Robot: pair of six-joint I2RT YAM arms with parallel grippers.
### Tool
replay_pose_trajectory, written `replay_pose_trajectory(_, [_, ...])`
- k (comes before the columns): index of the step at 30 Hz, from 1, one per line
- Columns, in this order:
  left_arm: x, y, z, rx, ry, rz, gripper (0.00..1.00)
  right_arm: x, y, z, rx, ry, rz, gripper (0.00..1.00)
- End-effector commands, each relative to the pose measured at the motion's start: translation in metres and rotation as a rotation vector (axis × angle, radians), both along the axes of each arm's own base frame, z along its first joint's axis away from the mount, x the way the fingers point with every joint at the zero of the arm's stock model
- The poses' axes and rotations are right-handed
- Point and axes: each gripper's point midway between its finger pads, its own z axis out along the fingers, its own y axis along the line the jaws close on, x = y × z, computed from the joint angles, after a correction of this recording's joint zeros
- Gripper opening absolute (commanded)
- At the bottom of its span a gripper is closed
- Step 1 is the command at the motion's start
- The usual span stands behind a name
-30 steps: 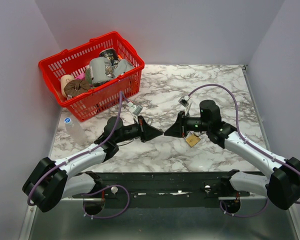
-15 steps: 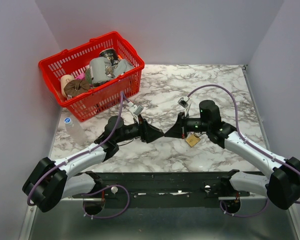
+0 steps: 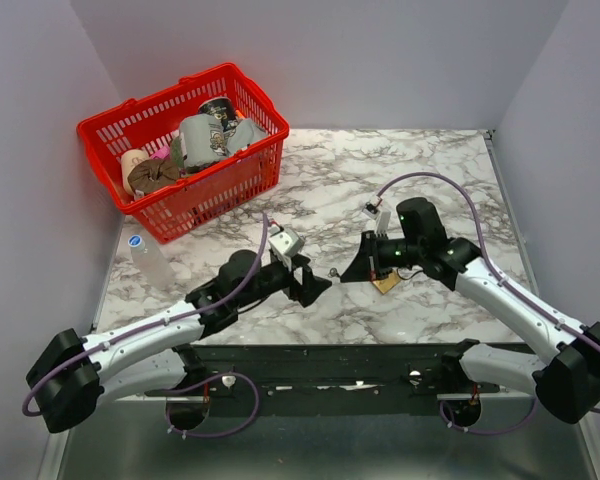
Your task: Unlock with the key
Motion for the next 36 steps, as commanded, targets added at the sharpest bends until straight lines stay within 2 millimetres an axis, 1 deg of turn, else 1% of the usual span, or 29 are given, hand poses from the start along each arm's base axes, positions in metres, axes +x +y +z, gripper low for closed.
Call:
replay_pose_trajectory(1, [0.013, 0.01, 0.008, 0.142, -0.217, 0.124, 0.89, -0.014, -0.013, 0.005, -0.059, 0.111, -0.044, 0.01])
replay_pose_trajectory(2, [0.006, 0.004, 0.009, 0.15, -0.241, 0.105, 0.89, -0.015, -0.014, 0.005, -0.062, 0.126, -0.045, 0.01])
replay_pose_trajectory(5, [0.004, 0.001, 0.014, 0.198, -0.336, 0.128, 0.88, -0.02, -0.013, 0.01, -0.047, 0.173, -0.033, 0.01])
replay_pose_trajectory(6, [-0.007, -0.01, 0.015, 0.196, -0.355, 0.107, 0.87, -0.022, -0.012, 0.011, -0.04, 0.186, -0.026, 0.01])
replay_pose_trajectory(7, [-0.002, -0.007, 0.016, 0.242, -0.414, 0.137, 0.87, -0.023, -0.011, 0.012, -0.036, 0.199, -0.024, 0.01])
replay_pose_trajectory(10, [-0.007, -0.016, 0.019, 0.26, -0.464, 0.148, 0.86, -0.023, -0.01, 0.017, -0.027, 0.218, -0.017, 0.01])
replay_pose_trajectory(11, [-0.004, -0.014, 0.019, 0.272, -0.474, 0.185, 0.85, -0.025, -0.01, 0.017, -0.027, 0.225, -0.014, 0.01])
replay_pose_trajectory(14, [-0.006, -0.02, 0.023, 0.278, -0.515, 0.197, 0.83, -0.025, -0.009, 0.019, -0.027, 0.233, -0.009, 0.01])
replay_pose_trajectory(17, [-0.009, -0.027, 0.025, 0.296, -0.552, 0.199, 0.74, -0.026, -0.009, 0.019, -0.022, 0.246, -0.005, 0.01])
replay_pose_trajectory(18, [-0.007, -0.028, 0.022, 0.318, -0.561, 0.212, 0.72, -0.027, -0.009, 0.018, -0.023, 0.252, -0.003, 0.01])
replay_pose_trajectory(19, [-0.008, -0.03, 0.024, 0.321, -0.571, 0.217, 0.67, -0.027, -0.009, 0.017, -0.024, 0.252, -0.002, 0.01])
replay_pose_trajectory(20, [-0.012, -0.033, 0.025, 0.324, -0.581, 0.212, 0.64, -0.027, -0.009, 0.017, -0.023, 0.255, -0.004, 0.01])
replay_pose_trajectory(22, [-0.013, -0.033, 0.026, 0.34, -0.613, 0.223, 0.58, -0.027, -0.009, 0.017, -0.025, 0.255, -0.006, 0.01])
replay_pose_trajectory(24, [-0.016, -0.037, 0.029, 0.336, -0.631, 0.215, 0.55, -0.027, -0.01, 0.016, -0.027, 0.256, -0.011, 0.01])
replay_pose_trajectory(25, [-0.017, -0.038, 0.031, 0.331, -0.635, 0.211, 0.52, -0.027, -0.01, 0.017, -0.027, 0.253, -0.01, 0.01])
replay_pose_trajectory(27, [-0.019, -0.041, 0.03, 0.334, -0.638, 0.198, 0.47, -0.026, -0.01, 0.018, -0.024, 0.255, -0.016, 0.01])
replay_pose_trajectory(28, [-0.021, -0.043, 0.03, 0.333, -0.645, 0.183, 0.43, -0.026, -0.01, 0.019, -0.021, 0.254, -0.017, 0.01])
replay_pose_trajectory(30, [-0.024, -0.046, 0.029, 0.337, -0.653, 0.169, 0.4, -0.025, -0.01, 0.02, -0.019, 0.255, -0.02, 0.01])
replay_pose_trajectory(31, [-0.026, -0.048, 0.029, 0.34, -0.662, 0.159, 0.35, -0.025, -0.01, 0.02, -0.019, 0.255, -0.022, 0.01])
replay_pose_trajectory(36, [-0.034, -0.054, 0.029, 0.342, -0.674, 0.119, 0.24, -0.023, -0.01, 0.018, -0.021, 0.271, -0.029, 0.01])
